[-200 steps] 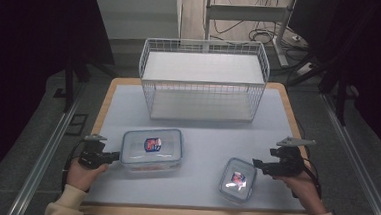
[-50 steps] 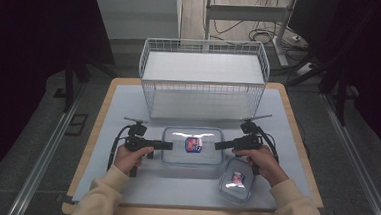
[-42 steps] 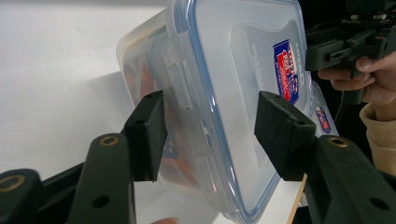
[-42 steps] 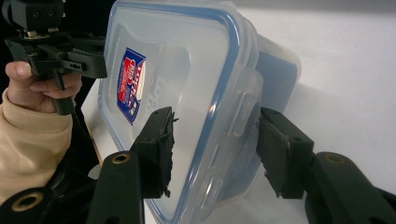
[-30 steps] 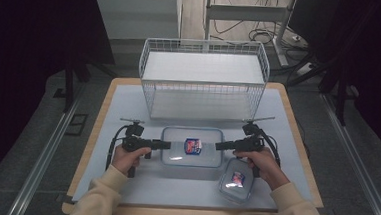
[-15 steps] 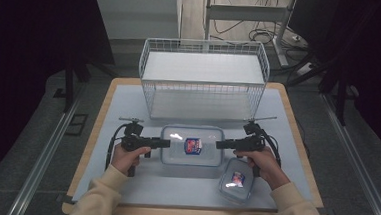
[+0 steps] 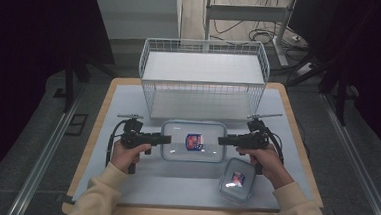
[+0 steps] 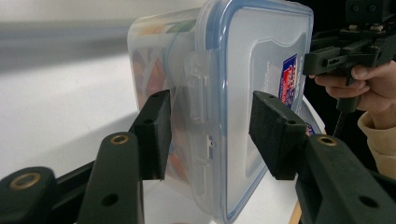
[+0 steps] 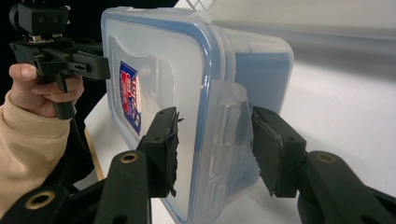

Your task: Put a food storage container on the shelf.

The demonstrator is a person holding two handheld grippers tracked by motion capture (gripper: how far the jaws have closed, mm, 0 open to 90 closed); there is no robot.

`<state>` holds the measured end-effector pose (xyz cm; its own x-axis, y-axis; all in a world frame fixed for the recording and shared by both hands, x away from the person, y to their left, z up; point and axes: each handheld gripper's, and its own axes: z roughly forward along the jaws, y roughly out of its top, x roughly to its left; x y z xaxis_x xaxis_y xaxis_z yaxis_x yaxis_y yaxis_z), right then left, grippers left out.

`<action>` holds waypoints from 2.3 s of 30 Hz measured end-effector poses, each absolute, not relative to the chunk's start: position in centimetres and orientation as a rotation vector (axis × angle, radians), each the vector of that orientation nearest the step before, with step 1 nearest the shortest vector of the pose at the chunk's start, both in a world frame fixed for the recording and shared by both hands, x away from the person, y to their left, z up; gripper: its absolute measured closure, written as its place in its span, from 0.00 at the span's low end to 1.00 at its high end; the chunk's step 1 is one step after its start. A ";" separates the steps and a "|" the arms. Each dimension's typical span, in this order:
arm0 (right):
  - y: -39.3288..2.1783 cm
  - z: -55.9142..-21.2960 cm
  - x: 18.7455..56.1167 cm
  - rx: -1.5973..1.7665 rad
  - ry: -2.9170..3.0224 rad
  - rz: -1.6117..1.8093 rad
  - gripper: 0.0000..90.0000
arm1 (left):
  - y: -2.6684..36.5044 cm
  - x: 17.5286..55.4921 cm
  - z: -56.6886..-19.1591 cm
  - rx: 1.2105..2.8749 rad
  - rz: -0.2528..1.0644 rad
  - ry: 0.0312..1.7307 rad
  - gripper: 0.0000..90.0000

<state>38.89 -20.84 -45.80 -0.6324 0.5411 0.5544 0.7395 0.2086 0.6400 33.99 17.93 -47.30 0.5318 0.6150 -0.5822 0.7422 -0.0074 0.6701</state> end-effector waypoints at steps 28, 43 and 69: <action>-21.7 -36.7 39.5 -1.147 -2.363 -1.613 0.58 | 17.1 35.3 -38.3 1.694 0.028 0.996 0.56; -21.6 -31.9 41.7 -1.146 -2.393 -1.678 0.57 | 17.3 38.2 -33.7 1.686 0.076 0.944 0.56; -19.5 -27.1 49.9 -1.147 -2.403 -1.679 0.57 | 19.3 46.1 -29.8 1.661 0.071 0.955 0.56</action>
